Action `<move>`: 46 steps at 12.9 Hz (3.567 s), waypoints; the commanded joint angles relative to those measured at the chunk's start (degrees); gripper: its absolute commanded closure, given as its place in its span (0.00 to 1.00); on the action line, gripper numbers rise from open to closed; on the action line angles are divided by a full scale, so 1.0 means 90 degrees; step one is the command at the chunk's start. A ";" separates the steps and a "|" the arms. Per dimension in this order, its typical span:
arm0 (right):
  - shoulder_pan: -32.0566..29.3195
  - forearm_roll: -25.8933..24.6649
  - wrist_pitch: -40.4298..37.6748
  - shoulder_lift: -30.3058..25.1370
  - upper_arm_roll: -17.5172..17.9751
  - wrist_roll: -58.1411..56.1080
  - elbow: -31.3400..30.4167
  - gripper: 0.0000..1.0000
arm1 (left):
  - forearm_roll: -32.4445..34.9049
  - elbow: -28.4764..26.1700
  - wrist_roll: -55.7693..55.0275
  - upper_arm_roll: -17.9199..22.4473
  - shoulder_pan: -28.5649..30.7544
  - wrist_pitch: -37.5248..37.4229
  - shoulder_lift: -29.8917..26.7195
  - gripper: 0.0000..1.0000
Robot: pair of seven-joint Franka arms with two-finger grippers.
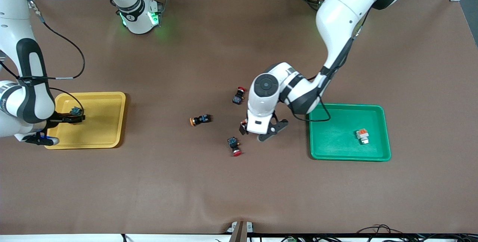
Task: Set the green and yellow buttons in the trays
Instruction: 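Release the yellow button in the yellow tray while the left gripper reaches green, then grasp the second green button with the left gripper while the right grasps yellow, then place the green button in the green tray while the right places yellow in yellow tray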
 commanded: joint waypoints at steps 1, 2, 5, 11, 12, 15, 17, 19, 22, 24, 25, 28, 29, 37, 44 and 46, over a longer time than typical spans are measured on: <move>0.0497 0.0061 -0.0925 -0.0419 -0.0004 0.1197 -0.0029 0.17 | -0.0023 0.0260 0.0114 0.0077 -0.0134 -0.0097 0.0263 0.00; 0.0644 0.0187 -0.1209 -0.0526 0.0015 0.1618 -0.0058 0.13 | -0.0014 0.0240 0.0134 0.0077 -0.0173 -0.0097 0.0312 0.00; 0.1141 0.1065 -0.1534 -0.0712 0.0016 0.2673 -0.0272 0.07 | -0.0004 0.0240 0.0134 0.0077 -0.0280 0.0029 0.0507 0.00; 0.2197 0.1359 -0.1417 -0.0927 0.0025 0.4559 -0.0478 0.04 | 0.0016 0.0250 0.0144 0.0096 -0.0320 0.0439 0.0712 0.00; 0.2314 0.1534 -0.1417 -0.1005 0.0025 0.4852 -0.0488 0.04 | 0.0016 0.0250 0.0144 0.0106 -0.0320 0.0518 0.0722 0.00; 0.2821 0.1780 -0.1058 -0.1025 0.0025 0.5877 -0.0488 0.04 | 0.0016 0.0250 0.0134 0.0106 -0.0310 0.0587 0.0781 0.00; 0.2959 0.1809 -0.0619 -0.0967 0.0035 0.6162 -0.0488 0.04 | 0.0006 0.0240 0.0134 0.0203 -0.0329 0.0587 0.0781 0.00; 0.3300 0.2207 -0.0014 -0.0909 0.0035 0.6619 -0.0517 0.04 | 0.0006 0.0240 0.0134 0.0223 -0.0320 0.0587 0.0820 0.00; 0.3641 0.2890 0.0671 -0.0753 0.0026 0.7110 -0.0517 0.04 | 0.0006 0.0240 0.0144 0.0223 -0.0320 0.0596 0.0859 0.11; 0.4022 0.3069 0.1372 -0.0538 0.0025 0.7693 -0.0517 0.04 | -0.0004 0.0250 0.0125 0.0233 -0.0320 0.0596 0.0859 0.34; 0.4246 0.3069 0.1705 -0.0382 0.0025 0.7958 -0.0517 0.04 | -0.0004 0.0250 0.0124 0.0233 -0.0320 0.0596 0.0849 0.45; 0.4619 0.3098 0.2370 0.0019 0.0035 0.8272 -0.0537 0.06 | 0.0006 0.0250 0.0134 0.0233 -0.0262 0.0596 0.0781 0.74; 0.4716 0.3108 0.2517 0.0087 0.0035 0.8321 -0.0566 0.06 | 0.0016 0.0250 0.0115 0.0233 -0.0223 0.0596 0.0713 0.76; 0.4874 0.3079 0.2405 0.0137 -0.0023 0.7719 -0.0722 1.00 | 0.0026 0.0143 0.0943 0.0165 0.1046 -0.0768 -0.0292 0.75; 0.3975 0.2242 -0.0310 -0.0771 -0.0802 0.5426 -0.0654 1.00 | -0.0004 -0.1202 0.1345 -0.0137 0.2695 -0.0900 -0.1073 0.75; 0.3956 0.1656 -0.0576 -0.0762 -0.1407 0.4217 -0.0702 1.00 | -0.0004 -0.1808 0.1490 -0.0488 0.3358 -0.0305 -0.1240 0.74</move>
